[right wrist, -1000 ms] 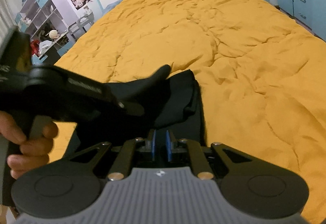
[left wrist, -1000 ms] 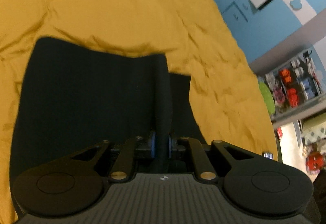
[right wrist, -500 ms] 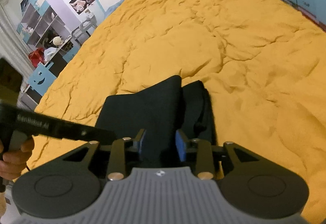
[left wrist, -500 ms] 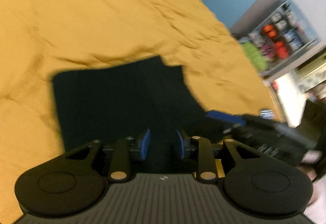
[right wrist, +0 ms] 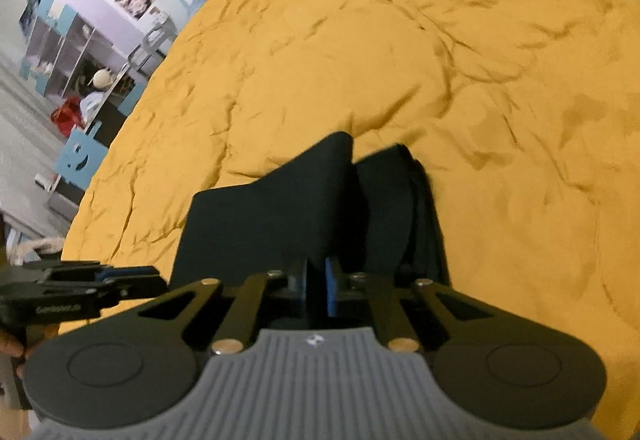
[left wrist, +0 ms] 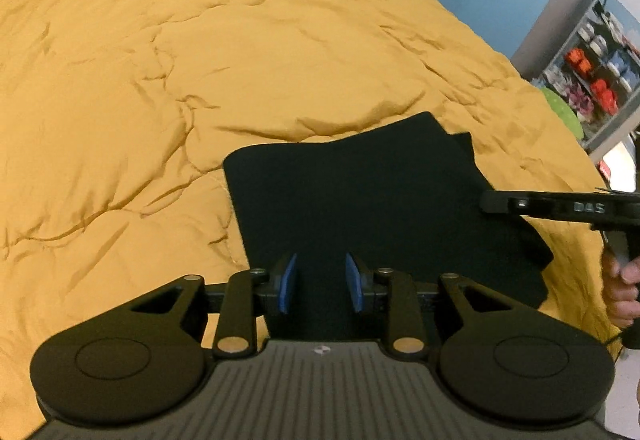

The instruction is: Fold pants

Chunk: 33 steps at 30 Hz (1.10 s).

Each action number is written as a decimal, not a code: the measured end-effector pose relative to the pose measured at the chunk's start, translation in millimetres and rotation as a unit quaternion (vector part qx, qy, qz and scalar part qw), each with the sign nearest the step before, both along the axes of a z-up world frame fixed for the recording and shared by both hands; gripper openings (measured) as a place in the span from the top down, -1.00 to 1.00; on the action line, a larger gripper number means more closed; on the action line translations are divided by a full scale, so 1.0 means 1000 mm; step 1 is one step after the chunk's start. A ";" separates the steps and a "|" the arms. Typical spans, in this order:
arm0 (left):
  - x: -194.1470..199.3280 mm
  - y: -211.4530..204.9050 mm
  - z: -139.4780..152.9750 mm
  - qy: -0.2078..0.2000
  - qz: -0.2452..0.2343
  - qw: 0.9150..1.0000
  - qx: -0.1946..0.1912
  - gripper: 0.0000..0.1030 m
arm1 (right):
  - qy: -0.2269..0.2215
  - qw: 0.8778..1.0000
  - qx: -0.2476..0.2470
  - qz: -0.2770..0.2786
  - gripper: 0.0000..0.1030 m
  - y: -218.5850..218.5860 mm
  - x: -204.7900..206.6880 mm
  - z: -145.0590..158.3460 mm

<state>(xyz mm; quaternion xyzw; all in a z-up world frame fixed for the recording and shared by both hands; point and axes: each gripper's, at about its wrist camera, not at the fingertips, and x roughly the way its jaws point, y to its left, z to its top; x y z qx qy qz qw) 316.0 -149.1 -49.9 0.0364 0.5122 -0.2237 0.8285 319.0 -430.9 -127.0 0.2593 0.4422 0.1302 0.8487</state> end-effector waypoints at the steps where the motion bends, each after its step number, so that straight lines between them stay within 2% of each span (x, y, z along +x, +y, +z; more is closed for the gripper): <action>1: 0.000 0.003 0.000 -0.002 0.003 1.000 -0.005 0.36 | -0.006 1.000 -0.004 0.006 0.95 0.001 0.000 0.008; 5: 0.001 0.011 0.003 -0.012 0.011 0.999 -0.029 0.36 | -0.033 0.999 -0.020 0.027 0.96 -0.002 -0.003 0.045; 8: 0.002 0.012 0.003 -0.021 0.012 0.999 -0.046 0.41 | -0.034 0.998 -0.043 0.034 0.96 -0.009 -0.003 0.057; 14: 0.009 0.010 -0.012 -0.015 0.032 0.997 -0.070 0.56 | 0.025 0.998 -0.065 0.004 0.96 -0.027 -0.002 0.016; 17: 0.013 0.007 -0.019 -0.018 0.041 0.996 -0.071 0.57 | 0.033 0.997 -0.072 -0.009 0.97 -0.031 -0.005 0.001; 24: 0.022 0.005 -0.031 -0.016 0.056 0.995 -0.078 0.57 | 0.033 0.993 -0.115 0.005 0.98 -0.020 -0.002 -0.007; 27: 0.029 0.006 -0.029 -0.031 0.059 0.995 -0.075 0.57 | 0.018 0.992 -0.122 0.007 0.93 -0.020 0.000 0.003; 31: 0.044 0.003 -0.028 -0.039 0.064 0.995 -0.067 0.57 | -0.026 0.989 -0.145 -0.003 0.85 -0.019 0.010 0.018; 33: 0.050 -0.002 -0.031 -0.043 0.060 0.996 -0.055 0.59 | -0.038 0.990 -0.136 -0.007 0.85 -0.017 0.017 0.017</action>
